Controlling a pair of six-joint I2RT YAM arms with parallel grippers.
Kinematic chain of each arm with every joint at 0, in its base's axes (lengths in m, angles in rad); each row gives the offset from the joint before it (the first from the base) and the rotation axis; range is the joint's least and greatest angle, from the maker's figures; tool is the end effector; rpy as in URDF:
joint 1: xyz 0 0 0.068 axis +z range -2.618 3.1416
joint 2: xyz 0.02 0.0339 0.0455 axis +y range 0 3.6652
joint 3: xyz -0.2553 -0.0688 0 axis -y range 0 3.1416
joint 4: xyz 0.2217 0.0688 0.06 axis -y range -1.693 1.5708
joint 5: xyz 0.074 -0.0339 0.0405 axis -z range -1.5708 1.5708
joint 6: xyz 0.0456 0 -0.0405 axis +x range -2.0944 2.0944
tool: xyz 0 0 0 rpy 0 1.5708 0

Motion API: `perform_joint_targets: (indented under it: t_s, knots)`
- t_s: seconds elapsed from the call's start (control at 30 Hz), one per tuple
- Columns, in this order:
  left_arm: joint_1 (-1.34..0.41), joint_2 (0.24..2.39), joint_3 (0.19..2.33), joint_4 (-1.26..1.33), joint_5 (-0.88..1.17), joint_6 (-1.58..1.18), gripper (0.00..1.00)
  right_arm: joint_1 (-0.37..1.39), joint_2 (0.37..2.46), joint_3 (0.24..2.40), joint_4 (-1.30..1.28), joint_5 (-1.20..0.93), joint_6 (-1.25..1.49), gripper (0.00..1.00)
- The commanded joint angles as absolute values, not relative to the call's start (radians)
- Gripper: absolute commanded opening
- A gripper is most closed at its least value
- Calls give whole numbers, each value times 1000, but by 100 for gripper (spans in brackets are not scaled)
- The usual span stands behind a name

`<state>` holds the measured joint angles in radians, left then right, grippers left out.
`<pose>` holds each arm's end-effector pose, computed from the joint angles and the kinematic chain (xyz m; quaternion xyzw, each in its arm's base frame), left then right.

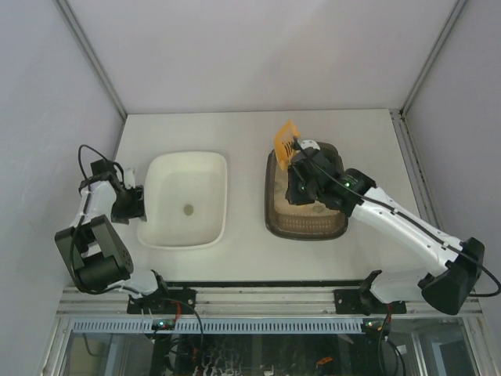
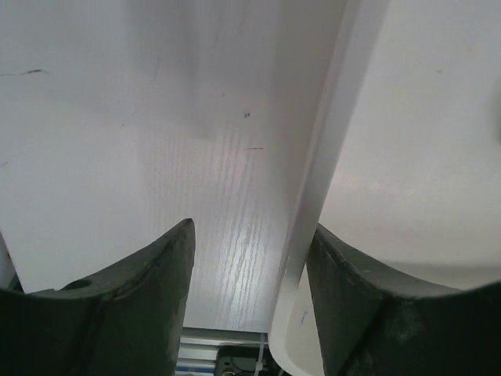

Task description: Clean the litter box

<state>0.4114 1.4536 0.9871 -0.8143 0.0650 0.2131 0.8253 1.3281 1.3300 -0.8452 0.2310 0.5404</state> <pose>0.2297 0.0970 0.2064 -0.0932 0.9846 0.0138 0.1473 0.1833 0.1832 0.3333 -0.0912 0.9248 0.1394 0.3421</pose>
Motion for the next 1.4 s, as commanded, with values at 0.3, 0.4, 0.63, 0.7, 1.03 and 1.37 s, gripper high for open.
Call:
perform_joint_targets:
  t_s: [0.3, 0.4, 0.63, 0.7, 1.03, 1.37]
  knots:
    - [296, 1537, 1004, -732, 87, 176, 38, 670, 1312, 1028, -790, -103, 562, 0]
    - [290, 1551, 1038, -733, 76, 160, 30, 649, 1346, 1017, -766, -108, 551, 0]
    - [289, 1594, 1159, -741, 38, 143, 28, 617, 1420, 1012, -746, -128, 530, 0]
    - [286, 1616, 1200, -750, 42, 138, 27, 612, 1437, 1013, -751, -130, 524, 0]
    - [233, 1687, 1288, -778, 48, 124, 30, 584, 1454, 1022, -788, -123, 508, 0]
    - [230, 1632, 1182, -767, 25, 150, 43, 572, 1489, 1081, -838, -113, 473, 0]
